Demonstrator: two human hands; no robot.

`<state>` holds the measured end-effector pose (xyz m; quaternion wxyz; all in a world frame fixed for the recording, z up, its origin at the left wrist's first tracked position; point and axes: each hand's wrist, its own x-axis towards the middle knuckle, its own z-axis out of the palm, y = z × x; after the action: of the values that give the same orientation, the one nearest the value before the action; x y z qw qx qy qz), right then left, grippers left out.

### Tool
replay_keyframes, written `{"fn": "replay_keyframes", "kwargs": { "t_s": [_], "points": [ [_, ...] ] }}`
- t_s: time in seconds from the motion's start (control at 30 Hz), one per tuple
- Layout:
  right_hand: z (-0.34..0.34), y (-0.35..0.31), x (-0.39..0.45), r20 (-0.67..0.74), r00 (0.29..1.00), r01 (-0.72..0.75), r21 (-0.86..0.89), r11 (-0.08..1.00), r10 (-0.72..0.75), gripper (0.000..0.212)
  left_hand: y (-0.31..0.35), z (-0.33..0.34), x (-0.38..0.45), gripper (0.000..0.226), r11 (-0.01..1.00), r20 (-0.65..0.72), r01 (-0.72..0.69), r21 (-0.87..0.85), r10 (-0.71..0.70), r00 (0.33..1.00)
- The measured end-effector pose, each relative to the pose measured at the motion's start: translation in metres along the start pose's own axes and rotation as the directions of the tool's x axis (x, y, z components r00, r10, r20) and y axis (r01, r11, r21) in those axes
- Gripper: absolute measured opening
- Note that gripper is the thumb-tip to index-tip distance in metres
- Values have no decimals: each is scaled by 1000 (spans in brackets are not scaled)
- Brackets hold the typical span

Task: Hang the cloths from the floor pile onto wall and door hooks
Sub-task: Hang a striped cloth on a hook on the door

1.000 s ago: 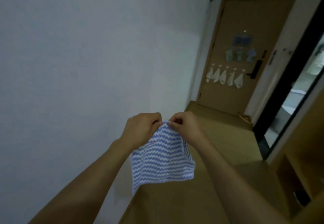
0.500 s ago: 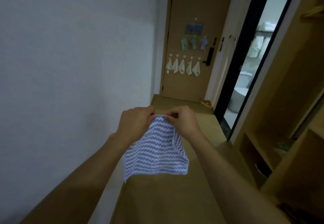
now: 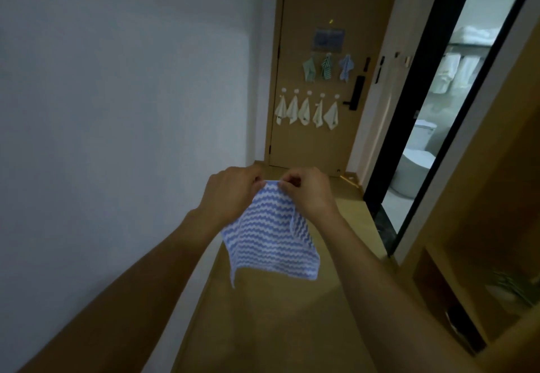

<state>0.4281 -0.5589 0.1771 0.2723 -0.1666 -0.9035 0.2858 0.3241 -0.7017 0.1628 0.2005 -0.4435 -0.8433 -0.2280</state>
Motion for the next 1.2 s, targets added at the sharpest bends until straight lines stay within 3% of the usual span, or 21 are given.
{"fn": "replay_keyframes", "kwargs": {
  "t_s": [0.2,0.53,0.97,1.2],
  "points": [
    [13,52,83,-10,1000,8,-52,999,-8,16,-22,56,81,20,999,-23,-40,-4,40,999],
    [46,121,239,-101,995,-44,-313,949,13,12,-85,144,235,16,979,-3,-141,-149,142,990],
    [77,196,429,-237,970,-127,-301,945,55,8,-155,246,439,13,934,59,-205,-292,232,971],
    [93,265,530,-192,980,-105,-278,955,52,16,-179,316,535,18,958,120,-160,-240,192,974]
  ]
}}
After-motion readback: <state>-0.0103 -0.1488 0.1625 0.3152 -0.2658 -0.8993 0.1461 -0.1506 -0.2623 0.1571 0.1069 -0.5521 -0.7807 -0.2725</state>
